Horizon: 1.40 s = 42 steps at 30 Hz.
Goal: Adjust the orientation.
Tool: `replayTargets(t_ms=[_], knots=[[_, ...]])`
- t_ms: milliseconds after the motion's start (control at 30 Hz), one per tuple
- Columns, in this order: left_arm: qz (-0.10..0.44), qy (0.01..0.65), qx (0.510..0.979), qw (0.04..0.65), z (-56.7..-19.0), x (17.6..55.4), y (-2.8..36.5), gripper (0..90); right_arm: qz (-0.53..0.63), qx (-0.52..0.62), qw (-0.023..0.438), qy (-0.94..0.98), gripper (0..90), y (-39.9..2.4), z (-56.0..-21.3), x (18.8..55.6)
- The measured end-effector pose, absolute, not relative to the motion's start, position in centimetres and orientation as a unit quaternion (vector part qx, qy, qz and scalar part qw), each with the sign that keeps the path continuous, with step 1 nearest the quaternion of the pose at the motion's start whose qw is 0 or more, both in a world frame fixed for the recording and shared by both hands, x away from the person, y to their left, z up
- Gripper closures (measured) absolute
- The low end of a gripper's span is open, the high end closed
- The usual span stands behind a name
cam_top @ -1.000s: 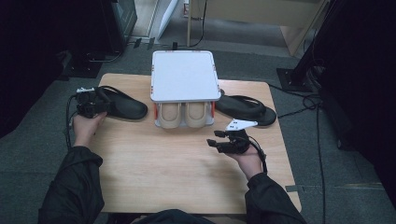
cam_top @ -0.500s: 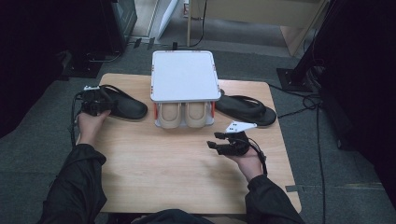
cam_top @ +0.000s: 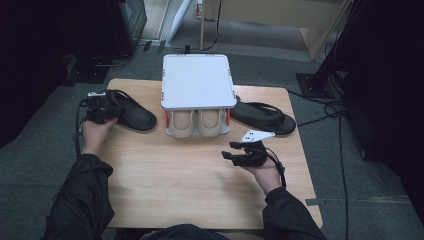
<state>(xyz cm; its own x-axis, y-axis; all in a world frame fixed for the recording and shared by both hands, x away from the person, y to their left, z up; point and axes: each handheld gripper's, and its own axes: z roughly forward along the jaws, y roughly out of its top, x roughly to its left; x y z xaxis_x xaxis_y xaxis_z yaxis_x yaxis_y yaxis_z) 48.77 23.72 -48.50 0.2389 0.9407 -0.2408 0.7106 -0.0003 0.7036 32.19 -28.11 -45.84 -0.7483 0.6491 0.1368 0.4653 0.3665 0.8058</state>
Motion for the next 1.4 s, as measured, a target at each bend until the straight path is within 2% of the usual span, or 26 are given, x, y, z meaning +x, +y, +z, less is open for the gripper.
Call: replayTargets(t_ms=[500, 700, 900, 1167, 1400], knots=[[0.134, 0.598, 0.690, 0.385, -48.0, 48.5, 24.0, 66.0, 0.446, 0.337, 0.100, 0.823, 47.0, -27.9, -45.9, 32.2], [0.132, 0.587, 0.699, 0.386, -47.6, 48.2, 23.7, 74.0, 0.446, 0.335, 0.099, 0.824, 47.0, -27.8, -46.0, 32.2], [0.117, 0.572, 0.710, 0.393, -47.5, 48.1, 23.4, 76.4, 0.447, 0.333, 0.096, 0.825, 47.0, -27.6, -46.0, 32.2], [0.131, 0.564, 0.718, 0.387, -47.4, 48.1, 22.8, 73.3, 0.446, 0.331, 0.096, 0.826, 47.0, -27.5, -46.1, 32.3], [0.136, 0.568, 0.719, 0.377, -48.4, 48.8, 22.6, 61.1, 0.444, 0.333, 0.093, 0.826, 47.0, -27.6, -46.2, 32.4]])
